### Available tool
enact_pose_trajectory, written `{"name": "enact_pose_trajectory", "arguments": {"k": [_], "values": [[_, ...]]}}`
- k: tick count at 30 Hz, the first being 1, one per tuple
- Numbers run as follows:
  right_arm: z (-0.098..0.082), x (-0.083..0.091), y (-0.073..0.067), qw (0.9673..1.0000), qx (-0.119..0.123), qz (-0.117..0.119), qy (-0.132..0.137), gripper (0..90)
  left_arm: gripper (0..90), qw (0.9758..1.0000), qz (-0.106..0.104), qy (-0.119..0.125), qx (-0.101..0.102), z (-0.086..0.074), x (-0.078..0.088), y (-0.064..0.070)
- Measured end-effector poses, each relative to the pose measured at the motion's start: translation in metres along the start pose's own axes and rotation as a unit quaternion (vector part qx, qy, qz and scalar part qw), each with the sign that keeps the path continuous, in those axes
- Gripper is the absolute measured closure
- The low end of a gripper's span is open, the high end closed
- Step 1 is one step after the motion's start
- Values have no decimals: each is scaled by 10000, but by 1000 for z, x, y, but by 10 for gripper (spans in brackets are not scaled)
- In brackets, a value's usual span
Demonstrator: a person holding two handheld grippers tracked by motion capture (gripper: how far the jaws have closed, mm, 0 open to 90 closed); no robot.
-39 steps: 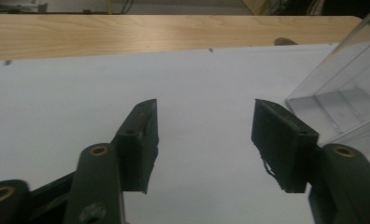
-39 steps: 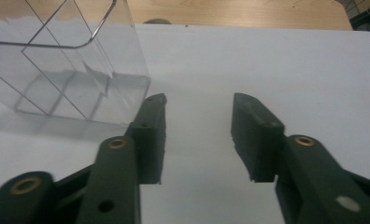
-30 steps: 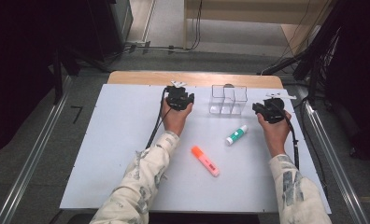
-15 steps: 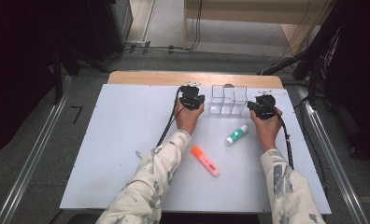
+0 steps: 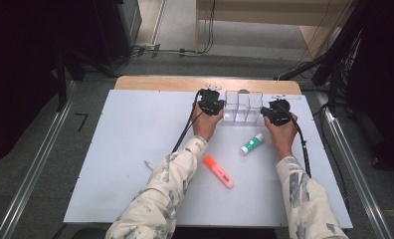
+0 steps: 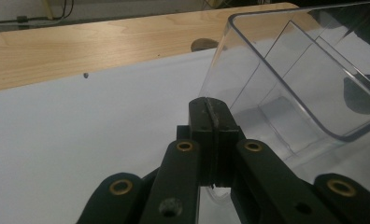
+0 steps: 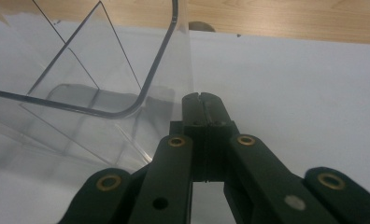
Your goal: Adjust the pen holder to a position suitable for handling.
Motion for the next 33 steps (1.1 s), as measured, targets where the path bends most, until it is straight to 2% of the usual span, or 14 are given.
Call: {"name": "enact_pose_trajectory", "arguments": {"k": [3,5,9,15,24,33], "values": [[-1,-1,0,10000,1,60,-1,879,900,10000,-26,-62,-43,-1,1,-1],[-2,-1,-1,9998,-92,160,-38,880,900,10000,2,-69,-53,-2,1,-3],[-3,-2,-6,9998,13,213,-48,881,900,9999,-1,-122,-95,-3,5,-7],[-5,-2,-18,9994,89,337,-66,881,900,10000,8,-81,-3,-7,15,-16],[-9,0,-47,9983,336,451,-132,881,900,10000,51,-19,58,-15,44,-31],[-15,4,-88,9962,579,616,-202,882,900,9996,252,2,100,-29,80,-54]]}}
Point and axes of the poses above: each handheld gripper's, and its own axes: x roughly backward along the jaws, z roughly out of its top, y roughly to its right, the point moved 6 cm from there along -x, roughly forward along the jaws, and after that the axes turned 1 degree about y, right-handed, at the moved point
